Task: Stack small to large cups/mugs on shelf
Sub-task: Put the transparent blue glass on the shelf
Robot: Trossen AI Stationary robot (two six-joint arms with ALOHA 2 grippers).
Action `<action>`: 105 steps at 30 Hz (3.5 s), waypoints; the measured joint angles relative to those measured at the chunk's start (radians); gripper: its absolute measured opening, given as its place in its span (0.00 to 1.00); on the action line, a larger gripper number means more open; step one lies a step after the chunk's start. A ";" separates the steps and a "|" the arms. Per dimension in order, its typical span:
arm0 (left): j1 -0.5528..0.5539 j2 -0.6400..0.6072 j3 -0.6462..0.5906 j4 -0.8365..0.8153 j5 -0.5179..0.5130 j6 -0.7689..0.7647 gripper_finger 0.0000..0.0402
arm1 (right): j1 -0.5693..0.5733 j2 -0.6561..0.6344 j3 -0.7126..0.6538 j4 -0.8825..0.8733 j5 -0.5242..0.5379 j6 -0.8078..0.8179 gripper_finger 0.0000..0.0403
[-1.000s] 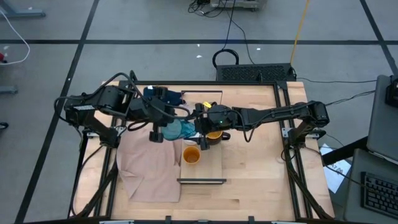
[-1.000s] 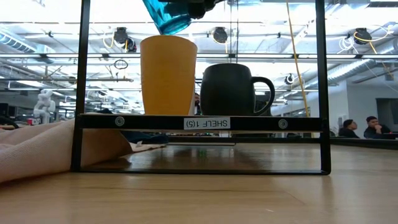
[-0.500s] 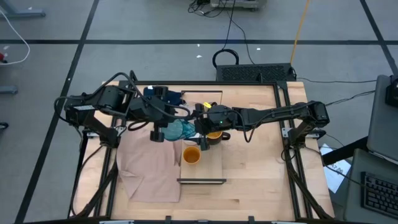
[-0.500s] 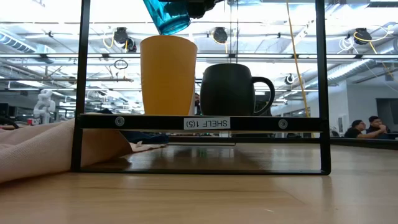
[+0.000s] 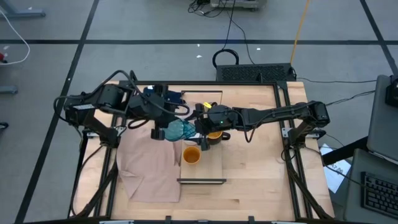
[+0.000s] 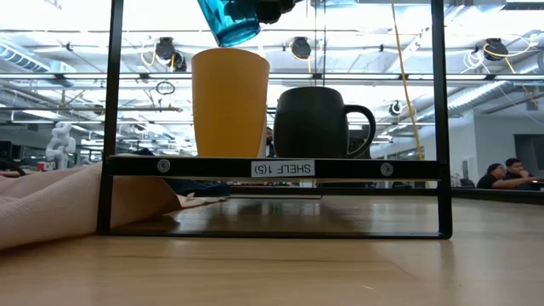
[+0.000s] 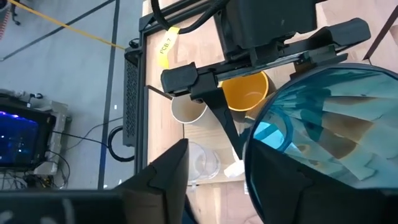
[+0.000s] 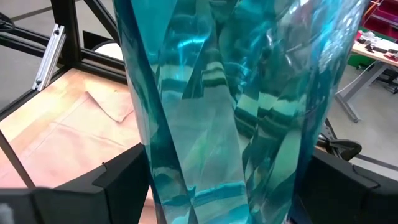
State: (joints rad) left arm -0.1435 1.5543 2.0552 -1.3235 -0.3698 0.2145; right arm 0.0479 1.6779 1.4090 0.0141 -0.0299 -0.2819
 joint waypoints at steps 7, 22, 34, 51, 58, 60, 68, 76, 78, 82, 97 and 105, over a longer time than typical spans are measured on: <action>0.033 -0.025 0.000 0.004 0.055 -0.007 0.48 | 0.000 -0.002 0.001 0.006 0.001 -0.001 0.80; 0.041 -0.063 0.000 0.040 0.089 0.001 0.49 | -0.002 -0.004 0.002 0.005 0.001 0.004 0.80; 0.046 -0.106 0.002 0.068 0.080 0.019 0.49 | 0.000 0.006 -0.004 -0.025 -0.004 -0.003 0.80; 0.038 -0.236 0.001 0.076 0.028 -0.033 0.49 | -0.002 -0.140 -0.002 -0.048 0.083 -0.025 0.80; 0.024 -0.282 0.001 -0.041 0.009 -0.145 0.49 | 0.022 -0.364 -0.047 -0.142 0.192 -0.010 0.80; 0.012 -0.290 0.001 -0.083 0.001 -0.188 0.49 | 0.040 -0.441 -0.103 -0.146 0.247 -0.012 0.80; -0.051 -0.292 0.000 -0.113 -0.032 -0.206 0.40 | 0.113 -0.757 -0.452 0.004 0.330 0.129 0.80; -0.062 -0.291 0.000 -0.113 -0.034 -0.222 0.34 | 0.207 -0.854 -0.718 0.200 0.427 0.183 0.80; -0.062 -0.291 0.000 -0.113 -0.034 -0.229 0.34 | 0.229 -0.853 -0.758 0.245 0.439 0.183 0.80; -0.062 -0.291 0.000 -0.116 -0.045 -0.241 0.34 | 0.273 -0.844 -0.837 0.351 0.455 0.200 0.80; -0.061 -0.279 -0.001 -0.115 -0.087 -0.304 0.34 | 0.388 -0.717 -1.060 0.756 0.458 0.217 0.80; -0.061 -0.256 -0.001 -0.078 -0.105 -0.302 0.34 | 0.393 -0.550 -1.064 0.905 0.451 0.205 0.80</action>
State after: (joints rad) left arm -0.2043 1.2985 2.0541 -1.4013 -0.4751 -0.0872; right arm 0.4409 1.1277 0.3454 0.9195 0.4206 -0.0771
